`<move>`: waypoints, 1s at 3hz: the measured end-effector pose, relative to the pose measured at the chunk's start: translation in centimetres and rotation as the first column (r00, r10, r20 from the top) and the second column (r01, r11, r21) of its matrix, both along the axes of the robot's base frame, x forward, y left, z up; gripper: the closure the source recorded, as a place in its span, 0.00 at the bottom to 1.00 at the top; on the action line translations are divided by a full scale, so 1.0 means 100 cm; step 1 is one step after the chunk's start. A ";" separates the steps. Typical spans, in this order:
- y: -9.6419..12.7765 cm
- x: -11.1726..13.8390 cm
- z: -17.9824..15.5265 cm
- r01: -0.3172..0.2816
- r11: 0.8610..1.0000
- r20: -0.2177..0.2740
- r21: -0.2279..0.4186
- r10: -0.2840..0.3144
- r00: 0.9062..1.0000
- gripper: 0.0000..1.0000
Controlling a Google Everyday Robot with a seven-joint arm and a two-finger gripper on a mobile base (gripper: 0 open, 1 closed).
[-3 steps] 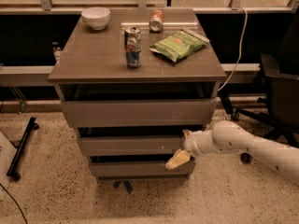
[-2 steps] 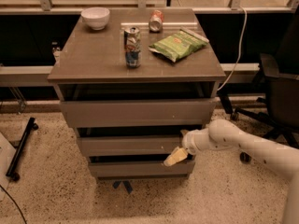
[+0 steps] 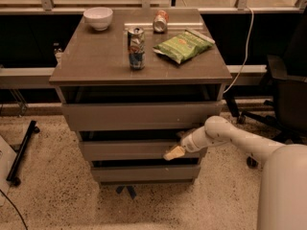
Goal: Open middle drawer
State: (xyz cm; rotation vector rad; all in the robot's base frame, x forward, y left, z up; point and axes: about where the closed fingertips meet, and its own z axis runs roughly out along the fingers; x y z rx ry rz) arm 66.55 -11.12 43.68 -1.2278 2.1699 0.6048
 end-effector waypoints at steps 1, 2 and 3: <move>-0.008 -0.015 0.001 -0.010 0.999 -0.018 -0.039 0.009 1.000 0.49; -0.023 -0.031 0.015 -0.002 0.997 -0.007 -0.077 0.002 1.000 0.72; -0.025 -0.060 0.026 -0.019 0.995 -0.020 -0.100 0.017 1.000 0.70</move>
Offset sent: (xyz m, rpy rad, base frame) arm -0.1328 -0.0490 0.0506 -0.2071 0.0383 0.0585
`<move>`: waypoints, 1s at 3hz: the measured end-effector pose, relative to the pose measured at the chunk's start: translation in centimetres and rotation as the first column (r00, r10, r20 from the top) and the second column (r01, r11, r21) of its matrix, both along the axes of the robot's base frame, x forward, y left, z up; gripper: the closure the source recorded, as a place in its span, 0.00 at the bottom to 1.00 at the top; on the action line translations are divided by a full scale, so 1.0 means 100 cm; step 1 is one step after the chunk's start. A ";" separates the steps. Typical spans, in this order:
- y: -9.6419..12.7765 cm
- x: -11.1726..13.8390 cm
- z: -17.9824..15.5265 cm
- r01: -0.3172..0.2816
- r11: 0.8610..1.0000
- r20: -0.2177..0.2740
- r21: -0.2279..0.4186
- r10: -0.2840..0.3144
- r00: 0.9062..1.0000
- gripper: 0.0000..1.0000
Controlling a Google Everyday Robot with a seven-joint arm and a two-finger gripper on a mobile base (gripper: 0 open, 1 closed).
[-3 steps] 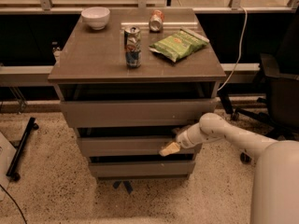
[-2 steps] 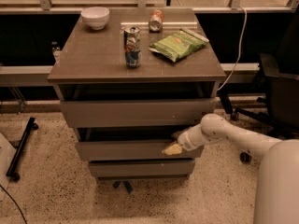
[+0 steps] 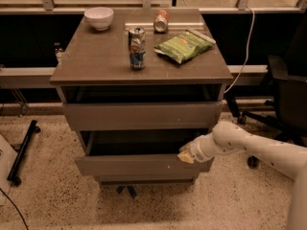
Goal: Open middle drawer
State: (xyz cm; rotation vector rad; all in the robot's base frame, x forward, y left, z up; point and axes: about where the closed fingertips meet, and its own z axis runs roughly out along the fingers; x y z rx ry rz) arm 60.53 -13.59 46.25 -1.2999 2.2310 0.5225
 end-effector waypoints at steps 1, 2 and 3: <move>0.007 -0.039 -0.004 -0.042 0.999 -0.045 -0.021 0.041 0.998 0.47; 0.007 -0.027 -0.001 -0.039 0.999 -0.018 -0.025 0.038 0.999 0.24; 0.008 -0.025 0.000 -0.040 0.999 -0.012 -0.027 0.039 0.999 0.02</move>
Offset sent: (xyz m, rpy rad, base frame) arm -0.0067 0.0047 0.0074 -0.0341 -0.0291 0.0282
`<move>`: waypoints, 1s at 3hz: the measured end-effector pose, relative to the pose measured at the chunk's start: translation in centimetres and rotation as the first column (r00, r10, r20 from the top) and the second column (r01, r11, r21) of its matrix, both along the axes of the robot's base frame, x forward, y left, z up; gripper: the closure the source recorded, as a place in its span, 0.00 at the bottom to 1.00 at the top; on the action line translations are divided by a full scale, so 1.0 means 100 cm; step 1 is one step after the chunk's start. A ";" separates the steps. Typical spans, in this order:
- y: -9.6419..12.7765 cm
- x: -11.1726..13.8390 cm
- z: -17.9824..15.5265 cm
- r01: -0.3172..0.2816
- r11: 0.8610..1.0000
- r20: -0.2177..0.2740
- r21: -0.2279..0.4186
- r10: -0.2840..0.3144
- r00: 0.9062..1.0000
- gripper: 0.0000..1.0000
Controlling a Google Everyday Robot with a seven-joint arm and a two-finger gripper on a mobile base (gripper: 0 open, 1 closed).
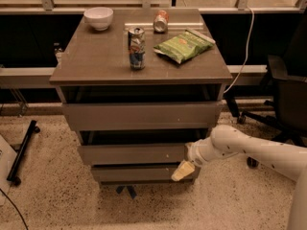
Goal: Open middle drawer
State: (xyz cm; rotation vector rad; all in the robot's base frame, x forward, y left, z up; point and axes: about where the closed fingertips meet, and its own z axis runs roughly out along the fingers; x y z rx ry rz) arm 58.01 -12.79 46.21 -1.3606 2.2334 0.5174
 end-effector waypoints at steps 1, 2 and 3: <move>0.015 0.010 0.022 -0.047 0.999 0.075 -0.026 0.049 0.996 0.00; 0.023 0.021 0.025 -0.074 0.997 0.102 -0.034 0.078 0.992 0.00; 0.026 0.038 0.010 -0.089 0.995 0.088 -0.043 0.092 0.992 0.00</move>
Offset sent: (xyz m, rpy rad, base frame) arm 0.0355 0.0294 0.0320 -0.0413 -0.1438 0.1041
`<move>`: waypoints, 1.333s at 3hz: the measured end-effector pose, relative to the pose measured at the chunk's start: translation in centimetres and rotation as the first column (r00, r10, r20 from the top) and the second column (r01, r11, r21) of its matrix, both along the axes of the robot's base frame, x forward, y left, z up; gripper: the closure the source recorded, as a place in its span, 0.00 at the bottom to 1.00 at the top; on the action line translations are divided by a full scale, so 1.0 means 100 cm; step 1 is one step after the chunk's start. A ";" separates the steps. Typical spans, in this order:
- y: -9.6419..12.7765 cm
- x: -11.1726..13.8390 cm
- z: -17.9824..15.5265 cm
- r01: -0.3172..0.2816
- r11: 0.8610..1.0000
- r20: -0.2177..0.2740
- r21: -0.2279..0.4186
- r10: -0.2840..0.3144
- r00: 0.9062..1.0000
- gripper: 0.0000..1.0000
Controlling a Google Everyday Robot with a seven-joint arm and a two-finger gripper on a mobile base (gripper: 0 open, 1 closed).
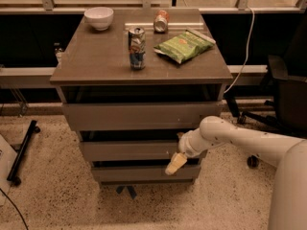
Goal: Open middle drawer
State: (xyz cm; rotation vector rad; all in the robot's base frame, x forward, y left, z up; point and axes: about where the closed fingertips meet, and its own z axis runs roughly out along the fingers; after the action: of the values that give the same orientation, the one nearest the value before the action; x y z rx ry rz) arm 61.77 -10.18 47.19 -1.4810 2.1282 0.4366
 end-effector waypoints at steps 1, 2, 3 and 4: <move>-0.007 0.013 -0.019 0.027 0.999 -0.027 0.022 -0.026 0.999 0.00; -0.018 0.017 -0.035 0.064 0.997 -0.059 0.030 -0.062 0.996 0.14; -0.026 0.014 -0.040 0.087 0.996 -0.074 0.024 -0.085 0.994 0.37; -0.026 0.014 -0.036 0.087 0.996 -0.074 0.023 -0.085 0.994 0.61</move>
Offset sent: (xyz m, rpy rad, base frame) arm 0.0230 -0.0368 -0.0528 0.0391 0.0972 -0.1226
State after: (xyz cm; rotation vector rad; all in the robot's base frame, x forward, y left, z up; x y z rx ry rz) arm 63.18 -12.79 43.63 -1.3718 2.2252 0.4925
